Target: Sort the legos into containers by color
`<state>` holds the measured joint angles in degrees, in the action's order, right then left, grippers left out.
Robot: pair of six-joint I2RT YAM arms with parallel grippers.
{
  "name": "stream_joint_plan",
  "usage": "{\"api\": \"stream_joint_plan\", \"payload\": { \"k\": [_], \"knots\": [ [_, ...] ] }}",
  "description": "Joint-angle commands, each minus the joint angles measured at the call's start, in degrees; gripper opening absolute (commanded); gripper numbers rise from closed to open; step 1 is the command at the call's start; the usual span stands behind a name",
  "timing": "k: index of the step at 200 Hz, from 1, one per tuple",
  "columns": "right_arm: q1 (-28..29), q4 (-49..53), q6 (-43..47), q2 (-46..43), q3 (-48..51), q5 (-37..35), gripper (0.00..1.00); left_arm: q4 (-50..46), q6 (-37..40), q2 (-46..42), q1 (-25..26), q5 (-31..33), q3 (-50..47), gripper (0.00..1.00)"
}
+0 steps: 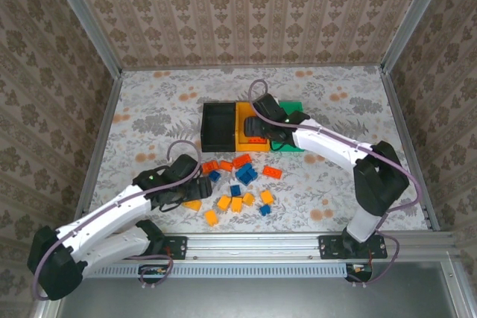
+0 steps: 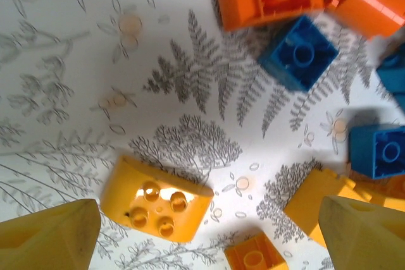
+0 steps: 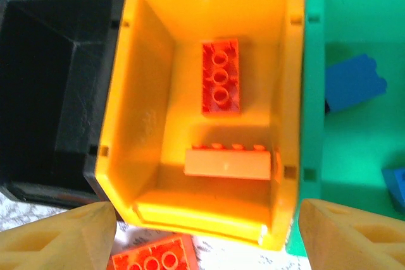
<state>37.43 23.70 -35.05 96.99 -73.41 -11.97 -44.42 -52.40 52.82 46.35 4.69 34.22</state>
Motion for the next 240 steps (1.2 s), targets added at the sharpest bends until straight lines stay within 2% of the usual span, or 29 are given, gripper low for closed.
{"api": "stream_joint_plan", "payload": {
  "k": [1, 19, 37, 64, 88, 123, 155, 182, 240],
  "knots": [
    [0.2, -3.0, -2.0, -3.6, 4.7, 0.7, 0.77, -0.2, -1.9, 0.5, 3.7, -3.9, -0.8, 0.91],
    [0.0, -3.4, -2.0, -5.6, 7.2, 0.2, 0.77, -0.3, -3.3, 0.8, 9.1, -2.7, 0.2, 0.91],
    [-0.3, -4.0, -1.9, -7.4, 9.2, 0.0, 0.78, -1.1, -5.2, 2.3, 13.1, -3.9, 0.1, 0.85],
    [-0.9, -4.8, -1.7, -9.6, 11.6, -0.5, 0.78, 1.0, -7.7, 7.7, 20.3, -6.0, -0.7, 0.84],
    [-1.7, -5.2, -1.6, -11.6, 13.4, -0.4, 0.78, 1.9, -7.5, 13.2, 23.7, -5.1, 1.0, 0.84],
    [-2.6, -5.5, -1.7, -14.9, 15.7, -0.1, 0.78, 2.9, -7.6, 17.0, 24.3, -2.8, 1.3, 0.79],
    [-3.1, -5.4, -1.3, -16.8, 16.9, -0.1, 0.78, 4.7, -6.6, 18.4, 24.2, -0.7, 0.7, 0.71],
    [-3.3, -5.7, -1.2, -18.8, 17.5, -0.1, 0.78, 4.0, -4.4, 20.0, 24.2, 1.1, 2.3, 0.69],
    [-3.9, -5.6, -1.5, -19.0, 17.7, -0.6, 0.78, 3.7, -3.5, 18.3, 24.3, 0.7, 2.3, 0.43]
  ]
}}
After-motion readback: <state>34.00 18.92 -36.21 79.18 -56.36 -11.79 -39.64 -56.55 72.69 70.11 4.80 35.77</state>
